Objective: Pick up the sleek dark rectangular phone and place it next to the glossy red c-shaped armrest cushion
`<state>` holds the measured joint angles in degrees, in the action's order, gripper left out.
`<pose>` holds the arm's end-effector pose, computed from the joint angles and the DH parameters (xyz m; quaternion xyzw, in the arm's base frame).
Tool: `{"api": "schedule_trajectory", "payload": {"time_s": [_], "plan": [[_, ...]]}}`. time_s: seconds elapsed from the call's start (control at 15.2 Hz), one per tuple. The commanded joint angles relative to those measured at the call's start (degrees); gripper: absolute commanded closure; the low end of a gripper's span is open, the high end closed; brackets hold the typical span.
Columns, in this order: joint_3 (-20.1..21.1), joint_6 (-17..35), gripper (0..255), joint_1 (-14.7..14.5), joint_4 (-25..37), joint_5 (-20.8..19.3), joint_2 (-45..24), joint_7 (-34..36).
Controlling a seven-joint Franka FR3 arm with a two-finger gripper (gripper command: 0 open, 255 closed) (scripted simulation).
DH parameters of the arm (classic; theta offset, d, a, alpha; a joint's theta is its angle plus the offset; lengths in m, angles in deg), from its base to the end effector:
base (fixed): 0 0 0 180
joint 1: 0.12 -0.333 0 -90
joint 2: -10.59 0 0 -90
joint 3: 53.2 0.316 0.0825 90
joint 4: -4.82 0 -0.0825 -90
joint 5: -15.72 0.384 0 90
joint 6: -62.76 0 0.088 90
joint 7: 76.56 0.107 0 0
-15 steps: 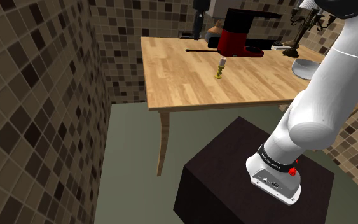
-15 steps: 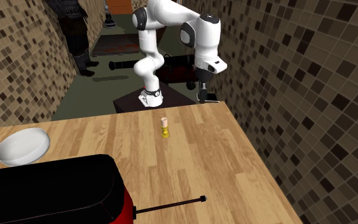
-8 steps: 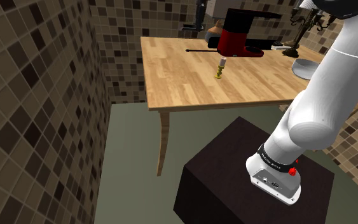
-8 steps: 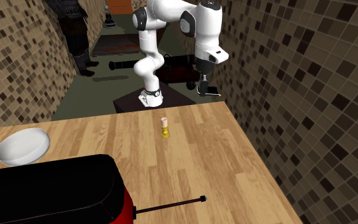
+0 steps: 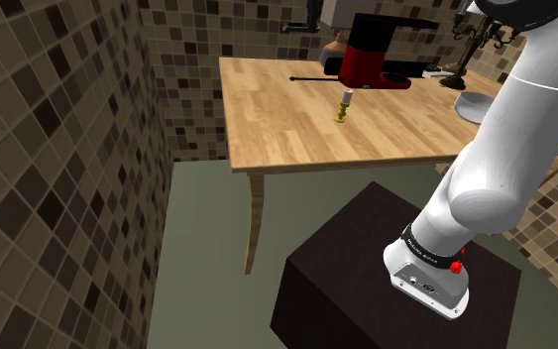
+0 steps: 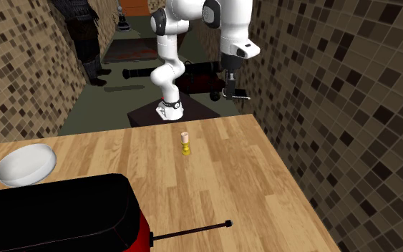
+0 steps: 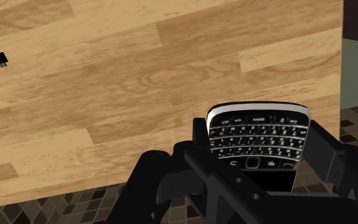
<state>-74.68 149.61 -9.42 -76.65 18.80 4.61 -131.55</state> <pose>0.5705 -0.1041 0.6342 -0.9301 -0.3671 -0.0029 0.0074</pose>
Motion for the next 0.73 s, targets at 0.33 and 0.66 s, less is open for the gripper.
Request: {"api": "schedule_trajectory", "payload": {"time_s": [0.33, 0.66], "plan": [[-0.3, -6.4, 255, 0.7, 8.8, 1.0, -2.6, -0.4], [-0.6, -11.7, 255, 1.8, 16.9, 2.3, -5.6, -0.9]]}}
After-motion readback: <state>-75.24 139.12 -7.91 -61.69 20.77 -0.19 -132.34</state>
